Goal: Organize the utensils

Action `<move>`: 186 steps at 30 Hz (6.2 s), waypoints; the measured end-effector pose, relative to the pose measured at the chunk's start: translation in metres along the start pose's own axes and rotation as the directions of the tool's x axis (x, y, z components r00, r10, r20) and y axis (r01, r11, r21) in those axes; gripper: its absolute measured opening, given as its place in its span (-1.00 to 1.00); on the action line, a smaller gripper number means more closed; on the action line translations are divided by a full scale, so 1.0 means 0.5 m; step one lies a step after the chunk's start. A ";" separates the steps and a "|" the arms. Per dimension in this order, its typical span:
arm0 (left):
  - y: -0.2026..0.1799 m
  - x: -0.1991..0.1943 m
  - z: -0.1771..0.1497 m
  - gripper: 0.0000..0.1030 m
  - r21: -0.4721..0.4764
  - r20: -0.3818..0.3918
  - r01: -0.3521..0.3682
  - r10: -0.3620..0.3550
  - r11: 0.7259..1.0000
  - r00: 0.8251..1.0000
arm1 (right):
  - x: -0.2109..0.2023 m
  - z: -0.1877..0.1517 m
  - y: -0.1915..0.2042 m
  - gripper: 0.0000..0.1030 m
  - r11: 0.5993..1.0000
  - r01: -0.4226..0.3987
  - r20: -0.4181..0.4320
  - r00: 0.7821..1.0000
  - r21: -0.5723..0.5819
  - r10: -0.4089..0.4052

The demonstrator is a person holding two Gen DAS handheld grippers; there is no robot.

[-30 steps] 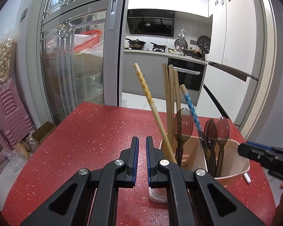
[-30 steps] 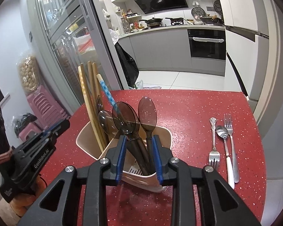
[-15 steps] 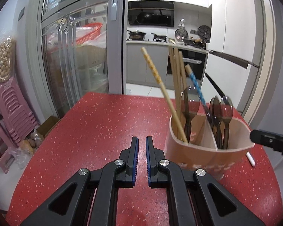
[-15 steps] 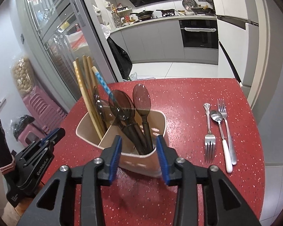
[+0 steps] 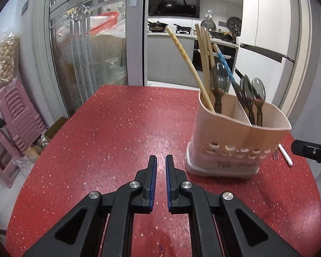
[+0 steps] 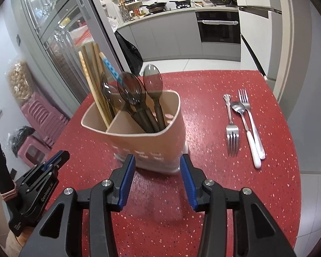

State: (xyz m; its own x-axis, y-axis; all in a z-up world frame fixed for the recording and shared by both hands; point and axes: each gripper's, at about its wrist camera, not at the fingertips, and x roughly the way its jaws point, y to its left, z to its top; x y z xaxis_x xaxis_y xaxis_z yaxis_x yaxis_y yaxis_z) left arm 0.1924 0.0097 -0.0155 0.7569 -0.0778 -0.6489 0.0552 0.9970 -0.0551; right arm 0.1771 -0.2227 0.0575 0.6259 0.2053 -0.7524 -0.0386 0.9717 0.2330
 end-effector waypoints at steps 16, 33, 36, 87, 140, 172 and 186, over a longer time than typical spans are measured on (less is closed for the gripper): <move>0.012 -0.016 -0.072 1.00 -0.022 -0.069 0.012 -0.014 1.000 0.998 | 0.006 -0.062 -0.001 0.52 1.000 0.020 -0.083 0.996 0.003 -0.020; 0.007 -0.079 -0.066 1.00 0.009 -0.043 -0.020 0.021 1.000 0.999 | -0.026 -0.138 0.001 0.69 0.993 0.117 -0.005 0.993 -0.011 -0.117; -0.006 -0.087 -0.087 1.00 0.027 -0.012 -0.037 0.037 0.999 0.999 | -0.037 -0.150 -0.007 0.69 0.995 0.093 -0.012 0.996 0.020 -0.093; -0.074 -0.222 0.070 1.00 0.022 0.260 0.032 -0.037 0.999 0.965 | -0.236 -0.043 0.056 0.70 0.943 0.333 0.401 0.860 0.029 -0.316; -0.088 -0.212 0.071 1.00 0.052 0.246 0.041 -0.052 0.998 0.968 | -0.236 -0.043 0.052 0.70 0.943 0.332 0.402 0.858 0.040 -0.319; -0.091 -0.213 0.073 1.00 0.056 0.243 0.042 -0.055 0.998 0.968 | -0.238 -0.042 0.050 0.70 0.942 0.331 0.402 0.858 0.044 -0.320; -0.089 -0.215 0.076 1.00 0.055 0.243 0.045 -0.057 0.997 0.968 | -0.243 -0.042 0.051 0.70 0.943 0.331 0.405 0.857 0.044 -0.319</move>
State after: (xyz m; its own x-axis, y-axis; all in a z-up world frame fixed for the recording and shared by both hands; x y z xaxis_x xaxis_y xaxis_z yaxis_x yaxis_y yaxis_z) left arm 0.1333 -0.0259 0.0857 0.8881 -0.1307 -0.4407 0.1247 0.9913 -0.0426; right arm 0.0836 -0.2204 0.1416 0.8639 -0.1815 -0.4698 0.2045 0.9789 -0.0021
